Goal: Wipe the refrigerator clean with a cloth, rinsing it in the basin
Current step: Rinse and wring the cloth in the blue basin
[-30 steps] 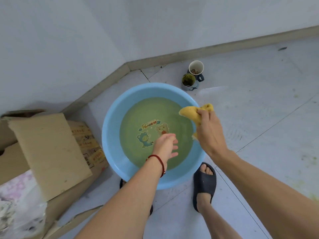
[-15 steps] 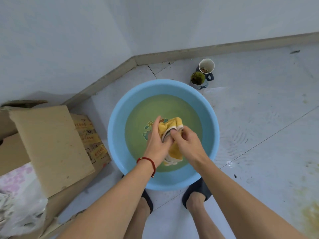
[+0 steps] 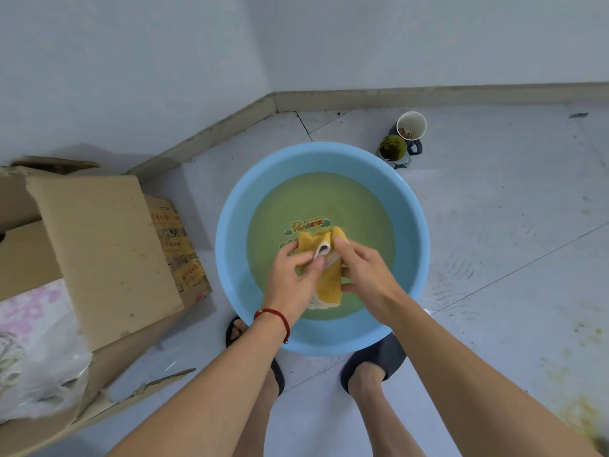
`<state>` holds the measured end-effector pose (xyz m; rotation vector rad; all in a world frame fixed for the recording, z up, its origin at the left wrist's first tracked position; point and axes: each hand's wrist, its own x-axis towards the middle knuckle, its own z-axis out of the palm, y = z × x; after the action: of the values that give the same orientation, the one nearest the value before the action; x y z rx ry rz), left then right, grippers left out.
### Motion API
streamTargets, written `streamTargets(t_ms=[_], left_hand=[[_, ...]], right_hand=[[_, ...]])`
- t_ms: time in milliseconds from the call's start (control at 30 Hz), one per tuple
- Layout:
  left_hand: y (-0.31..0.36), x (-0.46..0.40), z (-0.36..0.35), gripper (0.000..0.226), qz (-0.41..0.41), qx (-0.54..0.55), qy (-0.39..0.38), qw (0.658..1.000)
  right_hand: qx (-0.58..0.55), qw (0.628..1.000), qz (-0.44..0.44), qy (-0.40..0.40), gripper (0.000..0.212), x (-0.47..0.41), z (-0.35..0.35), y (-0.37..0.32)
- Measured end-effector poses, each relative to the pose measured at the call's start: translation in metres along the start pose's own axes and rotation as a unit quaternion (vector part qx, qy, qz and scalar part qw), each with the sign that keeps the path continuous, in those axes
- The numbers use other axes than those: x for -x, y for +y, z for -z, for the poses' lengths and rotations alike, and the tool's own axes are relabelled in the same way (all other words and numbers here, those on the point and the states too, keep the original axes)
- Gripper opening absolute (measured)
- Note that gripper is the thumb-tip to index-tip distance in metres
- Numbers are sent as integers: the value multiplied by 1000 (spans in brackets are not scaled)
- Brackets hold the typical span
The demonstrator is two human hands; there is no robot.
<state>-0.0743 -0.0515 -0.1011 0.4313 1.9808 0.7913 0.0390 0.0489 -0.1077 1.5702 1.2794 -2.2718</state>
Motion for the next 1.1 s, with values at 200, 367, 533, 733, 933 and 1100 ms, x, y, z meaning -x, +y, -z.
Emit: streamTargets(t_ms=[200, 367, 533, 733, 933, 1100], left_hand=[[-18, -21, 15, 33, 112, -22, 157, 981], [-31, -57, 12, 33, 146, -100, 140, 974], [-40, -87, -35, 62, 189, -165, -5, 968], [-64, -104, -63, 47, 186, -174, 95, 962], [-45, -106, -66, 71, 315, 166, 71, 932], [-49, -97, -53, 47, 172, -13, 79, 982]], right_hand=[[155, 957, 43, 242, 39, -18, 20, 4], [310, 897, 85, 303, 41, -45, 24, 5], [524, 821, 26, 226, 57, -86, 3, 51], [353, 881, 25, 316, 53, -103, -12, 80], [-104, 972, 22, 208, 20, -107, -41, 51], [380, 893, 64, 234, 51, -114, -13, 39]])
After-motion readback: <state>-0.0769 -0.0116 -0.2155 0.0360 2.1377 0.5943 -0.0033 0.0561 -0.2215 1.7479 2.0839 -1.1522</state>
